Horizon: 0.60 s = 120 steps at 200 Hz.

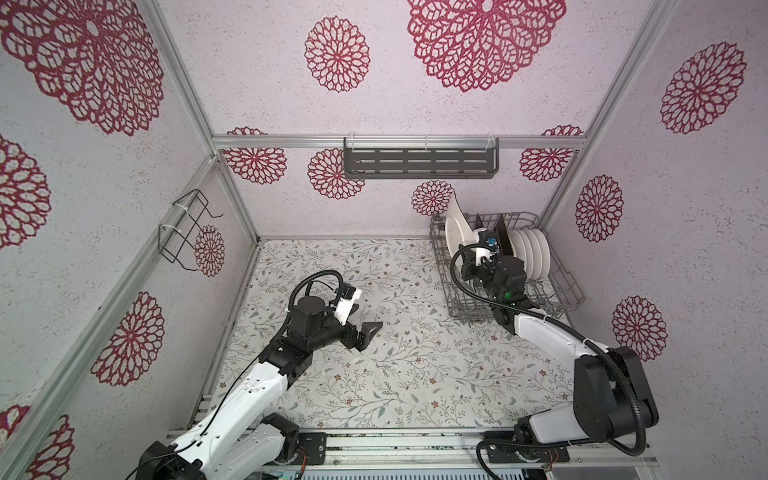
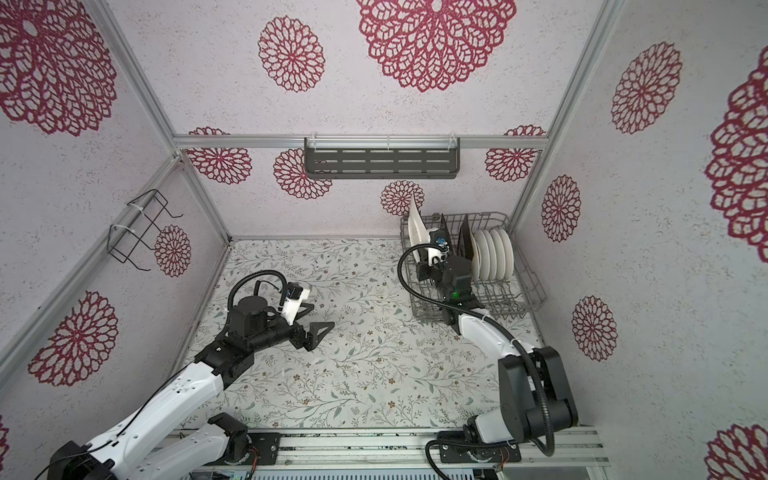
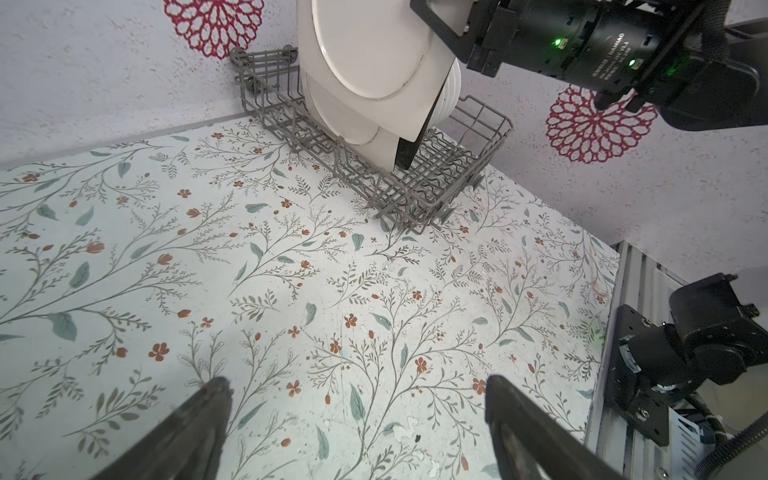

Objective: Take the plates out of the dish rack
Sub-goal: 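Lift the white square plate out of the rack toward the left gripper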

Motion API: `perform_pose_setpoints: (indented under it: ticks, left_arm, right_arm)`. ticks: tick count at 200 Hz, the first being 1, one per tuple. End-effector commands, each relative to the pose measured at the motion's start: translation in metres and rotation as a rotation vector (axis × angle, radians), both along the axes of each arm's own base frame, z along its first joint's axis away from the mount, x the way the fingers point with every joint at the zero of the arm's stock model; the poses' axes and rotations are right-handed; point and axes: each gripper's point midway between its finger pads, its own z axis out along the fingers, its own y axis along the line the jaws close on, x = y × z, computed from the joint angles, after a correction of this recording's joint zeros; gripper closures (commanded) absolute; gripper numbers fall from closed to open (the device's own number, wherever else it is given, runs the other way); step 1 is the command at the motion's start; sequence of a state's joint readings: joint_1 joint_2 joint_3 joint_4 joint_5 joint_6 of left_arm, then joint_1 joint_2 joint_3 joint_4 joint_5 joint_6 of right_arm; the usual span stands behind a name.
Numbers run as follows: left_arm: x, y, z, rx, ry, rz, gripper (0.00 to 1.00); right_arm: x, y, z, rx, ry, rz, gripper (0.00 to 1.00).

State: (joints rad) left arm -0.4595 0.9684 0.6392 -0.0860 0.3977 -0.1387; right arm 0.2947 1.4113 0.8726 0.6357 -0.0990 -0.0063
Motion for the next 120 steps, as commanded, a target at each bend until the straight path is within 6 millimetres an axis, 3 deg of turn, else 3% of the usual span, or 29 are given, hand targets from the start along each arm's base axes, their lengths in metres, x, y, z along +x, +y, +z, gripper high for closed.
perform_pose_setpoints:
  ticks: [1, 29, 47, 83, 120]
  left_arm:
    - [-0.001, 0.001, 0.008, -0.005, -0.043, 0.004, 0.03]
    - [-0.003, 0.002, 0.015, -0.015, -0.043, 0.009, 0.03]
    - [-0.002, 0.003, 0.023, -0.033, -0.020, 0.023, 0.03]
    - [0.001, 0.001, 0.053, -0.111, 0.025, 0.049, 0.03]
    - [0.016, 0.010, 0.089, -0.232, 0.149, 0.106, 0.00]
  right_arm:
    - [-0.044, 0.004, 0.124, 0.104, -0.374, 0.068, 1.00]
    - [-0.063, 0.018, 0.138, 0.081, -0.428, 0.121, 1.00]
    - [-0.074, 0.038, 0.141, 0.044, -0.415, 0.228, 1.00]
    - [-0.087, 0.082, 0.128, -0.098, -0.377, 0.340, 1.00]
    - [-0.093, 0.102, 0.117, -0.190, -0.390, 0.329, 1.00]
